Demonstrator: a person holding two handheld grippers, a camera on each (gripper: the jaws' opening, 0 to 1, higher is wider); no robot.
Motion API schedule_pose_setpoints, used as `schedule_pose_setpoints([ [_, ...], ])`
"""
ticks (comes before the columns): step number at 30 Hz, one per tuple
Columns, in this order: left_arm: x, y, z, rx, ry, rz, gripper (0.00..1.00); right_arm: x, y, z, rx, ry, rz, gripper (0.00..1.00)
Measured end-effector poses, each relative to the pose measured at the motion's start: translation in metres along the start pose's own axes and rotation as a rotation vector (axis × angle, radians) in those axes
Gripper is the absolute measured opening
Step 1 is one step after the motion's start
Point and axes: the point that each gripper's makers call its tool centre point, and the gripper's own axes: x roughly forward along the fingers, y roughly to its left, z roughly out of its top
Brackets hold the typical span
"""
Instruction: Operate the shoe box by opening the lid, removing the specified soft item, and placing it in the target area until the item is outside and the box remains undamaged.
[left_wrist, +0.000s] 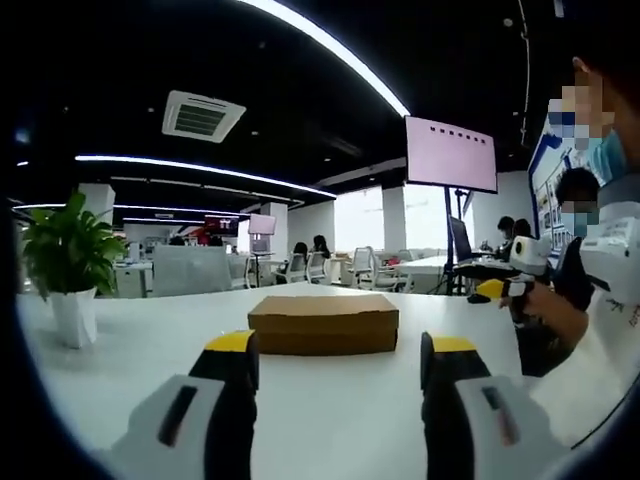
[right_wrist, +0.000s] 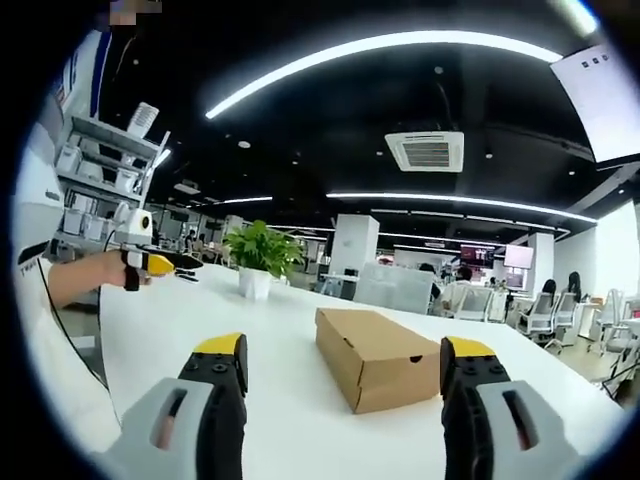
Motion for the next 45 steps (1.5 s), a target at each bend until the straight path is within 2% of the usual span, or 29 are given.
schedule_pose_setpoints([
  [6, 0.011, 0.006, 0.001, -0.011, 0.009, -0.029, 0.63, 0.004, -0.008, 0.008, -0.021, 0.004, -0.009, 0.80],
  [9, 0.013, 0.011, 0.003, 0.000, 0.007, -0.014, 0.62, 0.007, -0.008, 0.010, -0.028, 0.005, -0.010, 0.78],
  [13, 0.015, 0.021, 0.006, -0.043, -0.032, 0.019, 0.63, 0.012, -0.009, 0.000, -0.071, 0.051, -0.027, 0.78],
  [17, 0.019, 0.027, 0.008, -0.064, -0.050, 0.005, 0.66, 0.016, -0.010, -0.007, -0.059, 0.059, -0.040, 0.79],
  [24, 0.029, 0.027, 0.003, -0.039, -0.014, -0.021, 0.69, 0.017, -0.010, -0.008, -0.013, 0.052, -0.038, 0.79],
  [27, 0.033, 0.023, 0.004, -0.037, -0.016, -0.056, 0.61, 0.018, -0.014, -0.006, -0.029, 0.049, -0.046, 0.79],
  [30, 0.039, 0.022, 0.004, -0.036, -0.008, -0.059, 0.66, 0.019, -0.018, -0.005, -0.094, 0.049, -0.058, 0.80],
  [31, 0.040, 0.022, 0.003, -0.024, -0.009, -0.052, 0.66, 0.019, -0.018, -0.005, -0.116, 0.048, -0.061, 0.80],
  [33, 0.041, 0.029, 0.011, 0.070, -0.056, -0.012, 0.63, 0.019, -0.016, -0.003, -0.125, 0.035, -0.067, 0.80],
  [34, 0.041, 0.028, 0.011, 0.071, -0.055, -0.010, 0.63, 0.019, -0.016, -0.003, -0.122, 0.033, -0.066, 0.80],
  [37, 0.045, 0.028, 0.012, 0.027, -0.056, -0.034, 0.68, 0.019, -0.010, -0.005, -0.095, 0.035, -0.040, 0.79],
  [40, 0.046, 0.031, 0.007, 0.012, -0.024, -0.030, 0.68, 0.014, -0.009, -0.013, -0.105, 0.065, -0.040, 0.78],
  [43, 0.047, 0.033, 0.007, 0.017, -0.024, -0.034, 0.66, 0.011, -0.010, -0.015, -0.117, 0.071, -0.035, 0.74],
  [45, 0.049, 0.033, 0.009, -0.011, -0.026, -0.039, 0.63, 0.010, -0.013, -0.011, -0.072, 0.052, -0.040, 0.70],
])
